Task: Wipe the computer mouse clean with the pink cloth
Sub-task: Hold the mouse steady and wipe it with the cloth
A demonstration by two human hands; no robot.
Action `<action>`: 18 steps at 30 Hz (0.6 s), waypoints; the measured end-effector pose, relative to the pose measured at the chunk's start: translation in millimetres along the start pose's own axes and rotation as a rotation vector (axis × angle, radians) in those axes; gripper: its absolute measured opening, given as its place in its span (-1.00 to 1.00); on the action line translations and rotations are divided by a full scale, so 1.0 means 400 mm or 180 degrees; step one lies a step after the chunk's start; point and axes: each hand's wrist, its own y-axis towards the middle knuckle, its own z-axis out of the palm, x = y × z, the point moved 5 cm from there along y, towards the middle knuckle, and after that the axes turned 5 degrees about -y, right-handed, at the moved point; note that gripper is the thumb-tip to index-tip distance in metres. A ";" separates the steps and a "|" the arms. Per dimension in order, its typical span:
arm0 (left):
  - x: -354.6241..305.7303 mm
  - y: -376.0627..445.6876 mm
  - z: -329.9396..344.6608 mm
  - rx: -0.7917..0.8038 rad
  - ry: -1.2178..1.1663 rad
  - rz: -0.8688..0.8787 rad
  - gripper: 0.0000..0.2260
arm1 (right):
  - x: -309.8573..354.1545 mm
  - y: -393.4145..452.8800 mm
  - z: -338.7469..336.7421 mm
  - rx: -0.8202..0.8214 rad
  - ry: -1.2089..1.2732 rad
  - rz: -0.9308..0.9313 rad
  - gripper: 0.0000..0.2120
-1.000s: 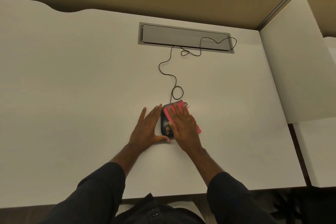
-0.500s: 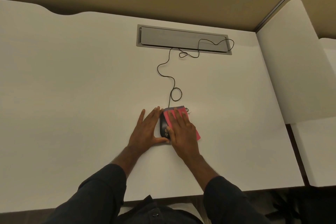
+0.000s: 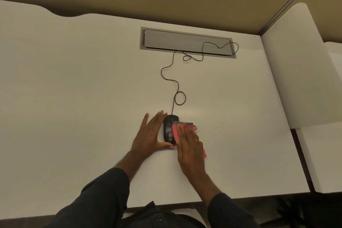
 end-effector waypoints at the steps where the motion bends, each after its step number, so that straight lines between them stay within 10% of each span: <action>1: 0.000 0.001 -0.001 0.0005 0.0024 0.0015 0.03 | -0.002 0.019 -0.007 0.0062 -0.0034 0.0059 -0.39; 18: -0.004 -0.003 -0.006 -0.0073 -0.0080 -0.0015 0.07 | 0.039 0.006 -0.024 0.0082 -0.0069 0.0171 -0.37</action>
